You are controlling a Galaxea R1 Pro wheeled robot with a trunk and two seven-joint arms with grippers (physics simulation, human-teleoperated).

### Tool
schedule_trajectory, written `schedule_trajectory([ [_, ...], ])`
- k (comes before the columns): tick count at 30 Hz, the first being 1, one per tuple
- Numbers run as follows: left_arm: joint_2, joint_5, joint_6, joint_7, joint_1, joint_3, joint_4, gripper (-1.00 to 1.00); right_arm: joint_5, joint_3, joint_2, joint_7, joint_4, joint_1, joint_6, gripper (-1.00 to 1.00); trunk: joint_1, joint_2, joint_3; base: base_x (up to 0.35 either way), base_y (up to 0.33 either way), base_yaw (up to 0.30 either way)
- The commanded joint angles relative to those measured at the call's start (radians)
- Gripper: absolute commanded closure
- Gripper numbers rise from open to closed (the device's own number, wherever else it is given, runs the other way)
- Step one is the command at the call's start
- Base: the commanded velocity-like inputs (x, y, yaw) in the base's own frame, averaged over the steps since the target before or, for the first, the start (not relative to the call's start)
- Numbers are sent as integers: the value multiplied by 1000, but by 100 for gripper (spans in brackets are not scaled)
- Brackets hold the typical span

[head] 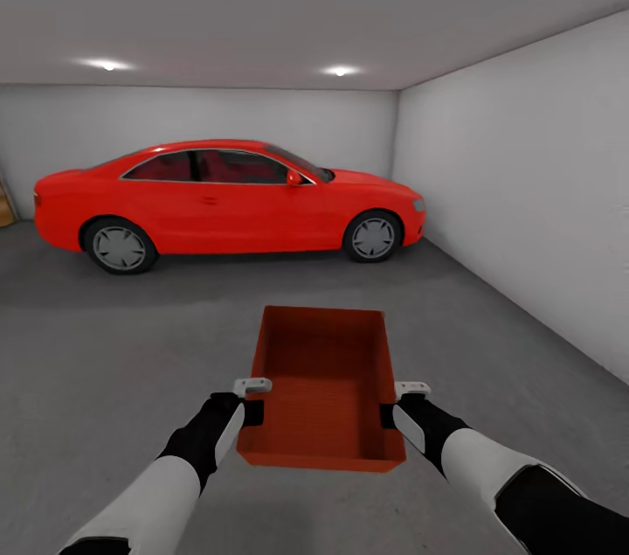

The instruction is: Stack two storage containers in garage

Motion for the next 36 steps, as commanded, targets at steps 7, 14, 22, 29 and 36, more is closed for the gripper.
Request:
schedule_trajectory([
  [7, 0, -38, 9, 59, -1, 23, -7, 100, -47, 57, 0, -4, -3, 1, 1, 100, 1, -1, 0, 322, 0, -250],
  [14, -1, -38, 9, 58, -1, 23, -7, 100, -47, 57, 0, -4, -3, 1, 1, 100, 1, -1, 0, 322, 0, -250],
  [22, 0, -38, 9, 58, -1, 23, -7, 100, -47, 57, 0, -4, -3, 1, 1, 100, 1, -1, 0, 322, 0, -251],
  [29, -1, -38, 9, 58, -1, 23, -7, 100, -47, 57, -1, -4, -3, 1, 1, 100, 1, -1, 0, 322, 0, -251],
  [36, -1, -38, 9, 58, -1, 23, -7, 100, -47, 57, 0, -4, -3, 1, 1, 100, 1, -1, 0, 322, 0, -250],
])
